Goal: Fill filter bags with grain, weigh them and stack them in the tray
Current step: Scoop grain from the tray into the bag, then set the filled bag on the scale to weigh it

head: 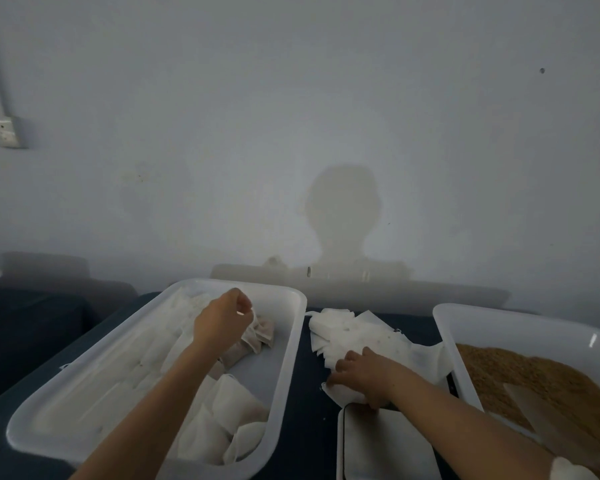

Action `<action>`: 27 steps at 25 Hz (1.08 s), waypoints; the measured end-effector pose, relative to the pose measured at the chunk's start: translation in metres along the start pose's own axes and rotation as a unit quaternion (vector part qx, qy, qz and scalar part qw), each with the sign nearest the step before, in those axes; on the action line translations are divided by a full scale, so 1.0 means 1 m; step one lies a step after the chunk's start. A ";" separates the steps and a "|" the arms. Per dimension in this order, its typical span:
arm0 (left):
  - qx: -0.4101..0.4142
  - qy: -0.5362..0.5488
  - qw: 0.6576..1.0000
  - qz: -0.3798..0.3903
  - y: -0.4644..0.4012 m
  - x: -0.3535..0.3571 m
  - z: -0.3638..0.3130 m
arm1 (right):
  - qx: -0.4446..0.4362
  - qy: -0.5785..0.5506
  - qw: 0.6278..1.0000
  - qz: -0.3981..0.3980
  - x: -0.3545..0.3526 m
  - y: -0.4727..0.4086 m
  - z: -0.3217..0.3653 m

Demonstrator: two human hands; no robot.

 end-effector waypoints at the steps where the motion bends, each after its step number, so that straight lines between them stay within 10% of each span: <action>1: 0.006 0.005 1.000 0.005 0.002 0.002 -0.002 | -0.004 0.006 1.000 0.016 0.001 0.000 0.001; 12: 0.051 0.045 0.993 0.099 0.041 0.031 -0.043 | 0.115 -0.172 0.963 -0.170 -0.010 0.014 -0.005; 16: 0.063 0.099 0.984 0.134 0.057 0.041 -0.067 | 0.303 -0.462 0.766 -0.329 -0.035 0.042 -0.039; 21: -0.042 0.221 0.951 0.211 0.081 0.063 -0.113 | 0.318 -0.707 0.544 -0.322 -0.056 0.083 -0.058; 27: -0.126 0.420 0.858 0.266 0.127 0.087 -0.189 | 0.307 -0.751 0.449 -0.374 -0.057 0.160 -0.079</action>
Point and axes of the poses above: each hand's wrist, its own y-axis away from the middle knuckle, its own x-axis out of the palm, z = x × y, the point moved 5 cm from there along -y, towards the middle knuckle, and after that the axes turned 13 degrees about -z, right-handed, at the moved point
